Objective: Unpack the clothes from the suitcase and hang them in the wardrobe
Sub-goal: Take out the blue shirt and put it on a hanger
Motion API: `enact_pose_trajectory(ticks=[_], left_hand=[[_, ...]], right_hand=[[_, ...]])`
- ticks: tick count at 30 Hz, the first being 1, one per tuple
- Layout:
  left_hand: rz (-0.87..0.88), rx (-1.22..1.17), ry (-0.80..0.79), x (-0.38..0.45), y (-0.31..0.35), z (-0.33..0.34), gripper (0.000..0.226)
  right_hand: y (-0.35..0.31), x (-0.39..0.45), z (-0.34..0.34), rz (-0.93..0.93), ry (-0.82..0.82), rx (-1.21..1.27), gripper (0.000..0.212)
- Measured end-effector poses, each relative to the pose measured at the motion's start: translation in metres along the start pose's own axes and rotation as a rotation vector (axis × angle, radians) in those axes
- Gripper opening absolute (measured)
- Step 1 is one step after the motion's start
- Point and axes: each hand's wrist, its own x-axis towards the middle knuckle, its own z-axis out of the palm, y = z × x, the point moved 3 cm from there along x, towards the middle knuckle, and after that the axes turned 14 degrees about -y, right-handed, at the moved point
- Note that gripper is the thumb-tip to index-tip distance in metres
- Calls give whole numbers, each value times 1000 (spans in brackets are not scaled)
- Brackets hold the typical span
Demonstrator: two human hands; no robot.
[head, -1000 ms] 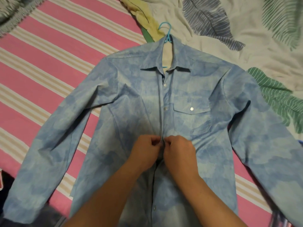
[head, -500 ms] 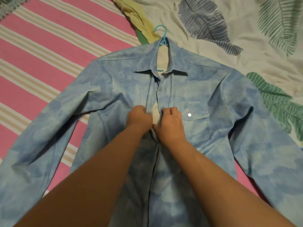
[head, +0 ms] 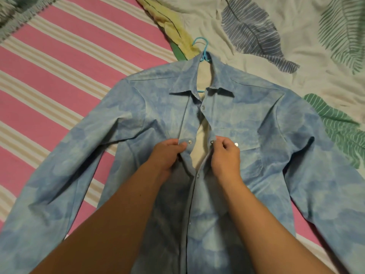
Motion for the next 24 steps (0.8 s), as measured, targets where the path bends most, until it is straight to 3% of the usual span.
enact_pose_trajectory(ticks=[2, 5, 19, 24], left_hand=[[8, -7, -17, -1, 0, 2, 12], [33, -14, -30, -3, -1, 7, 15], [133, 10, -30, -6, -11, 12, 19], [131, 47, -47, -8, -10, 11, 18]], right_hand=[[4, -5, 10, 10, -68, 68, 10], [11, -3, 22, 29, -146, 111, 24], [23, -2, 24, 0, -65, 8, 33], [21, -5, 25, -37, -89, -90, 18]])
